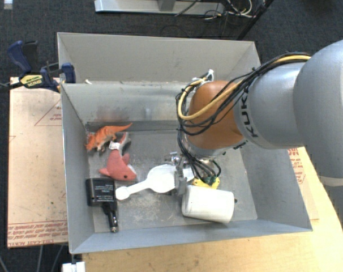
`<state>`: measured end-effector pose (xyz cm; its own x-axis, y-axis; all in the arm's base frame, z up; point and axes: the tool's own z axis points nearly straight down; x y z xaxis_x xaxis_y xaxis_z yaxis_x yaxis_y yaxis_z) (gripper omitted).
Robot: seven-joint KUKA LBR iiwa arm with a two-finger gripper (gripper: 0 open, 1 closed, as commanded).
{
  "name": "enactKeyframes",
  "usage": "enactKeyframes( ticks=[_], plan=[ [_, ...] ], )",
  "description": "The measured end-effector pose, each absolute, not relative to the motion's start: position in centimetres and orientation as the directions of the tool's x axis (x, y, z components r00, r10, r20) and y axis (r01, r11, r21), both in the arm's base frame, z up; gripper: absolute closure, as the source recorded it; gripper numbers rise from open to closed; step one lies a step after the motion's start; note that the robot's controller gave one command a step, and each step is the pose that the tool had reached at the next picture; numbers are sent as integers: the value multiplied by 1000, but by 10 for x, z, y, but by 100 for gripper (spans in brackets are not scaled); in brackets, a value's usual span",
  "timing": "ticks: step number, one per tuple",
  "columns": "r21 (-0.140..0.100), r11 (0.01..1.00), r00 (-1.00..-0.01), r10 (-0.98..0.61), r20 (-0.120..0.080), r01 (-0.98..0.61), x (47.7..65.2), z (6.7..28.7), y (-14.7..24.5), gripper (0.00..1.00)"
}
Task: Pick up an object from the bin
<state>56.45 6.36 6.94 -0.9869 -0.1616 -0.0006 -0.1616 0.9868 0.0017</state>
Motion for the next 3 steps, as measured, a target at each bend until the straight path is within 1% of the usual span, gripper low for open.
enactKeyframes(
  ticks=[1,2,3],
  plan=[
    [2,987,-987,-161,-1,-161,564,69,64,100],
    [3,983,-983,-185,-4,-185,560,195,57,100],
    [3,983,-983,-185,-3,-185,560,195,56,100]
  ],
)
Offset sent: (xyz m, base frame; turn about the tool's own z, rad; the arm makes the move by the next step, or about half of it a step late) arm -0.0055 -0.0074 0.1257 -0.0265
